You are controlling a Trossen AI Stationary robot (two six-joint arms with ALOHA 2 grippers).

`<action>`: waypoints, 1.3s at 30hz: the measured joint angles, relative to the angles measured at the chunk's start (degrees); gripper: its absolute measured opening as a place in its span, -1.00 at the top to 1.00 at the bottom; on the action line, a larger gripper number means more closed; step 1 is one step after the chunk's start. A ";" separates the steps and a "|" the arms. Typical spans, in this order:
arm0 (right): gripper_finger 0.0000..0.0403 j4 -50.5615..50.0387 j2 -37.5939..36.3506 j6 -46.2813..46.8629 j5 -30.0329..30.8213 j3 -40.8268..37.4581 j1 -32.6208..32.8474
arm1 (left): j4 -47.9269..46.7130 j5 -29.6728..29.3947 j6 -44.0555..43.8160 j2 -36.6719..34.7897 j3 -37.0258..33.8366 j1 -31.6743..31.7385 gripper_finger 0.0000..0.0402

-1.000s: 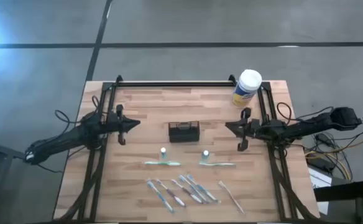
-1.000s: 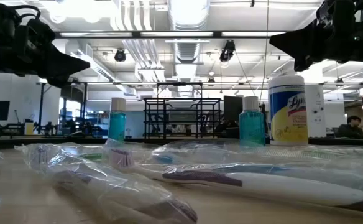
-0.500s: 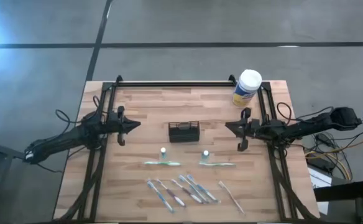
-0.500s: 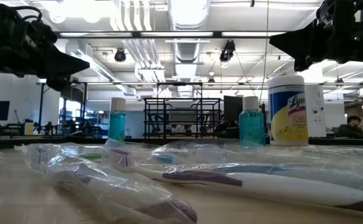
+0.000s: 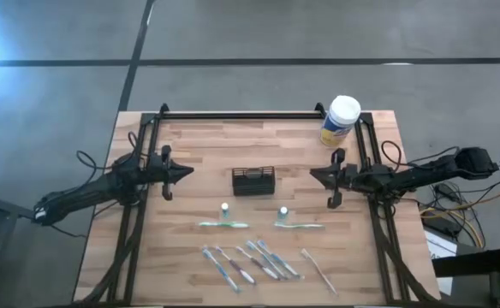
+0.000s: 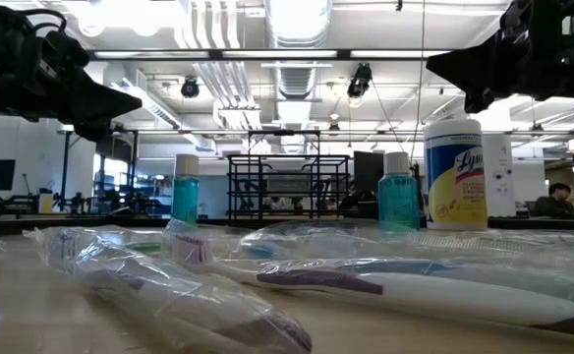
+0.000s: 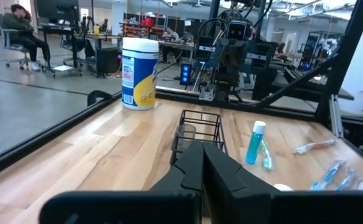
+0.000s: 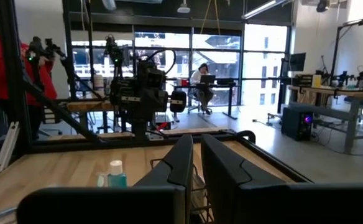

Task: Pick & Place toothbrushing station
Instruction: Put the right mouthwash into the wire organizer

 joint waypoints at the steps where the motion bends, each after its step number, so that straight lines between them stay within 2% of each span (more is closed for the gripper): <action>1: 0.84 0.07 0.01 -0.04 0.01 0.00 0.00 | -0.18 0.05 0.38 0.00 0.11 0.00 0.98; 7: 0.84 0.38 -0.02 -0.05 0.38 0.00 0.00 | -0.28 0.13 0.59 0.00 0.29 0.00 0.98; 12: 0.84 0.31 -0.02 2.51 3.32 0.17 -0.04 | -0.24 0.12 -0.39 0.00 0.29 0.00 0.90; 15: 0.84 -3.42 0.02 4.24 3.33 3.52 -0.02 | -0.26 0.12 -0.39 0.00 0.27 0.00 0.88; 17: 0.84 -13.65 0.43 4.71 4.05 8.86 -0.02 | -0.36 0.11 -0.17 0.00 0.27 0.00 0.89; 22: 0.84 -49.11 3.86 11.11 8.83 26.71 -0.02 | -0.61 0.12 0.02 0.00 0.24 0.00 0.89; 26: 0.84 -67.60 8.75 13.53 8.08 39.33 1.18 | -0.68 0.21 -0.26 0.00 0.27 0.00 0.87; 33: 0.77 -89.96 18.15 17.02 5.71 58.21 4.73 | -0.79 0.32 -0.78 0.00 0.27 0.00 0.88; 39: 0.51 -103.08 26.44 17.79 0.20 69.09 7.21 | -0.80 0.36 -1.16 0.00 0.27 0.00 0.88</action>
